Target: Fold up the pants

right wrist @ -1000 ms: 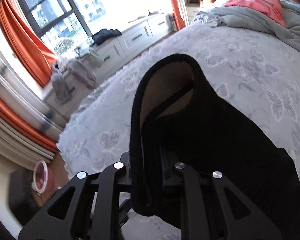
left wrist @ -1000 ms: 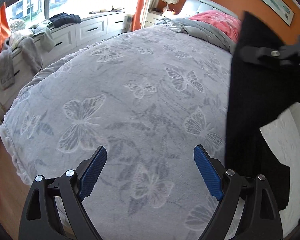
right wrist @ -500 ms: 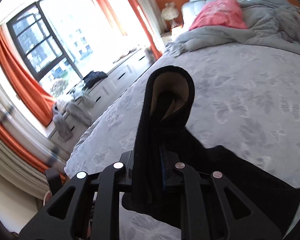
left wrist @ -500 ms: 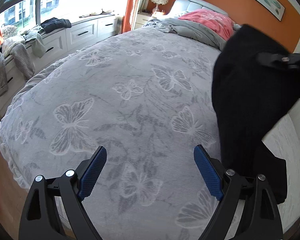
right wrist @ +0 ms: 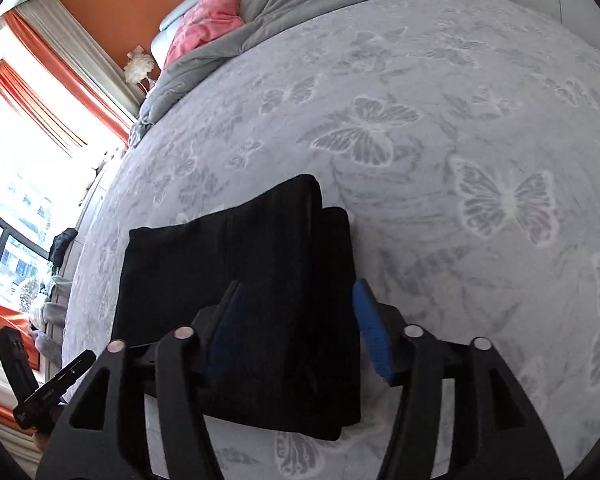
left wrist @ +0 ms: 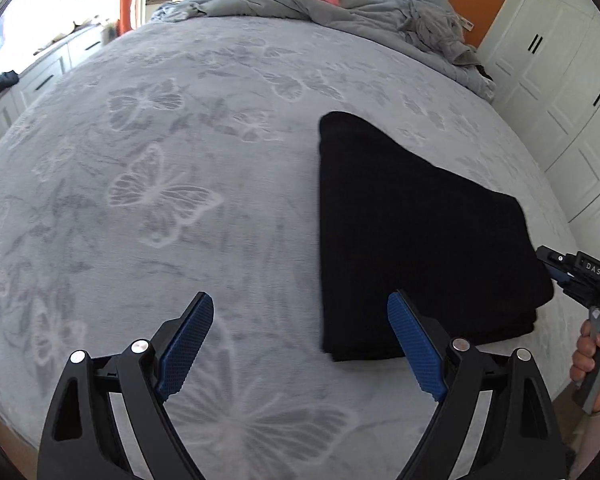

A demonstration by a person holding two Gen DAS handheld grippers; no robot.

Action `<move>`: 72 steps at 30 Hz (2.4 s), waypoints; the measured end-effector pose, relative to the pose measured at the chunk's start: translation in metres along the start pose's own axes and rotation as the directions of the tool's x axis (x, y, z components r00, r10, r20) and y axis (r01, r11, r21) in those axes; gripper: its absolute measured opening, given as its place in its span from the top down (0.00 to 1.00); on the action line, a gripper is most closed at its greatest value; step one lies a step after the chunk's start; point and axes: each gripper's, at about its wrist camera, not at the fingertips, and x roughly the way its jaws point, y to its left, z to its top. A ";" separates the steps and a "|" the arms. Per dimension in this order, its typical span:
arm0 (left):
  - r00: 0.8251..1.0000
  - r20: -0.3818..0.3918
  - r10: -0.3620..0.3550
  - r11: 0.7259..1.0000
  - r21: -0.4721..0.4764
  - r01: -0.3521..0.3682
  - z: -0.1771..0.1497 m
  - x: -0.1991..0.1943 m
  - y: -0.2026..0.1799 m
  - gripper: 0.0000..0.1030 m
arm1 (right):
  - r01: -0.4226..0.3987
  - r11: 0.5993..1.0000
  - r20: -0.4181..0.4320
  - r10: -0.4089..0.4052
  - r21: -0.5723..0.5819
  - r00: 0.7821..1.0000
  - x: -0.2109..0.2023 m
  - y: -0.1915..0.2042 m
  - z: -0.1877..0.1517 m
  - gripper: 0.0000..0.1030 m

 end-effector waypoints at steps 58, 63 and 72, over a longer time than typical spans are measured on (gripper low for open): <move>0.945 0.107 0.310 0.905 0.271 -0.328 -0.048 -0.021 0.007 0.21 | -0.037 0.970 -0.092 0.016 -0.242 0.996 0.028 0.117 -0.072 0.47; 0.947 0.121 0.297 0.915 0.248 -0.318 -0.046 -0.027 0.009 0.21 | -0.126 0.975 -0.085 0.112 -0.181 0.990 -0.012 0.100 -0.108 0.31; 0.992 0.115 0.046 0.887 0.452 -0.093 -0.078 -0.046 -0.051 0.16 | -0.203 0.979 -0.230 0.188 -0.039 0.955 0.012 0.082 -0.137 0.68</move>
